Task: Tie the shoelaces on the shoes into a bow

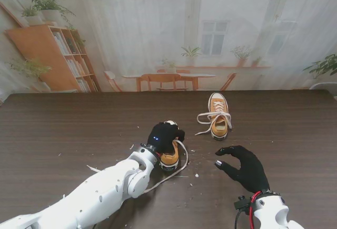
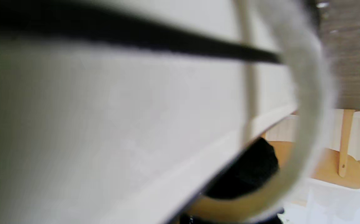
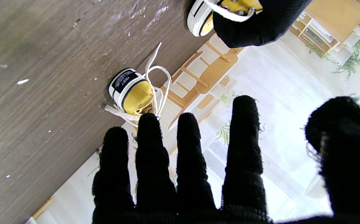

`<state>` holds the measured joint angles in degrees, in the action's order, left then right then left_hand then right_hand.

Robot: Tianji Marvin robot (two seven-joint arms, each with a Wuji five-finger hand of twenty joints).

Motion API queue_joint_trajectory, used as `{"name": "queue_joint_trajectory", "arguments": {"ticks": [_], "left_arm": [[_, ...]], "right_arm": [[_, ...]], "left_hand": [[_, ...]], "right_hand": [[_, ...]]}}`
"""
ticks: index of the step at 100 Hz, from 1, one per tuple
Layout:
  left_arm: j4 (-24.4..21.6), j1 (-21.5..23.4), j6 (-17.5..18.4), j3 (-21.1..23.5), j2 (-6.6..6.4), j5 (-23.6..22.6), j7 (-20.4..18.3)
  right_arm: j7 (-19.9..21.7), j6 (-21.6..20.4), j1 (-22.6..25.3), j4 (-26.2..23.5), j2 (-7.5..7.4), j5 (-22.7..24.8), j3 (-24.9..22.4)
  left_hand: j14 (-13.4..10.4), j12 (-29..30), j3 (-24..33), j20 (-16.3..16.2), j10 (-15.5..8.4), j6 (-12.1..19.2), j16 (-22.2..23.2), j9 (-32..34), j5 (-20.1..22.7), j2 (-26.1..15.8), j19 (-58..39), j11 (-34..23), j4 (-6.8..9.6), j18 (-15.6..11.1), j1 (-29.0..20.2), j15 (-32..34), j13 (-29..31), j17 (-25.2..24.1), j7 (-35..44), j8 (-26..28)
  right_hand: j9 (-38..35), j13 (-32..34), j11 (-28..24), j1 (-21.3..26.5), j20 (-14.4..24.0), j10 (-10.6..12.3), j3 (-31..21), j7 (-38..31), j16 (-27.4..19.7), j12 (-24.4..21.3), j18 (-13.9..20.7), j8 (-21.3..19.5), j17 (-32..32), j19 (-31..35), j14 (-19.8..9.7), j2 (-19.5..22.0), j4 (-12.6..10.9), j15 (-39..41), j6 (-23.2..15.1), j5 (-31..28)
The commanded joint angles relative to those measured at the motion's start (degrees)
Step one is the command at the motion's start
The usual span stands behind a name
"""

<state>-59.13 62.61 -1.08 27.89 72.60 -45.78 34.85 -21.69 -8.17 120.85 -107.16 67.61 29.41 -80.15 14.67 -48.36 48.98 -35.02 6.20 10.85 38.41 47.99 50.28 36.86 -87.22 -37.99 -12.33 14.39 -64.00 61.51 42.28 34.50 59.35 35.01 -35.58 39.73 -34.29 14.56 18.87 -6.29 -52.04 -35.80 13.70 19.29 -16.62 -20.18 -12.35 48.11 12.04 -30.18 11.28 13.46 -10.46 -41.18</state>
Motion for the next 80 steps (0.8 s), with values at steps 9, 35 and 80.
{"name": "queue_joint_trajectory", "arguments": {"ticks": [9, 35, 80], "left_arm": [[0.7, -0.5, -0.2, -0.4, 0.15, -0.4, -1.3], [-3.7, 2.4, -1.0, 2.5, -2.94, -3.7, -3.8], [-20.1, 11.8, -4.0, 11.7, -8.36, -9.2, -17.9]], "right_arm": [[0.7, -0.1, 0.3, -0.3, -0.05, -0.2, -0.1], [0.9, 0.0, 0.1, -0.1, -0.08, -0.2, 0.1], [0.5, -0.4, 0.5, -0.5, -0.07, 0.1, 0.2]], "left_hand": [[-1.1, -0.4, 2.9, 1.7, 0.8, -4.7, -1.3, 1.7, -2.3, -9.0, 1.0, -4.6, 2.72, -5.2, -7.7, -1.9, -1.0, -1.6, 0.1, -1.4], [-0.8, -5.1, 2.2, -3.9, 4.4, -9.7, 0.3, -7.4, -17.2, -6.2, 6.6, 6.4, 6.57, -2.7, 10.0, -5.6, -12.6, -13.4, -8.4, -10.5], [1.9, 24.3, -18.9, 9.4, 6.1, -16.3, -11.4, -26.5, -23.7, -15.7, 38.1, 19.4, 11.46, 6.8, 27.8, -36.0, -27.8, -32.1, -35.2, -17.1]], "right_hand": [[-1.7, 0.7, 0.8, 1.5, -0.3, -0.5, -1.4, 0.3, 0.6, -0.9, 0.0, -0.7, 0.4, 0.9, 0.3, 0.6, -2.0, 0.2, -1.9, -0.7], [-1.6, 0.7, 0.9, 1.5, -0.4, -0.5, -1.3, 0.4, 0.6, -0.9, 0.1, -0.6, 0.4, 0.9, 0.2, 0.6, -2.0, 0.2, -1.8, -0.5], [-1.6, 0.7, 0.9, 1.4, -0.4, -0.5, -1.0, 0.4, 0.6, -0.9, 0.1, -0.6, 0.5, 1.0, 0.2, 0.5, -1.9, 0.2, -1.9, -0.6]]}}
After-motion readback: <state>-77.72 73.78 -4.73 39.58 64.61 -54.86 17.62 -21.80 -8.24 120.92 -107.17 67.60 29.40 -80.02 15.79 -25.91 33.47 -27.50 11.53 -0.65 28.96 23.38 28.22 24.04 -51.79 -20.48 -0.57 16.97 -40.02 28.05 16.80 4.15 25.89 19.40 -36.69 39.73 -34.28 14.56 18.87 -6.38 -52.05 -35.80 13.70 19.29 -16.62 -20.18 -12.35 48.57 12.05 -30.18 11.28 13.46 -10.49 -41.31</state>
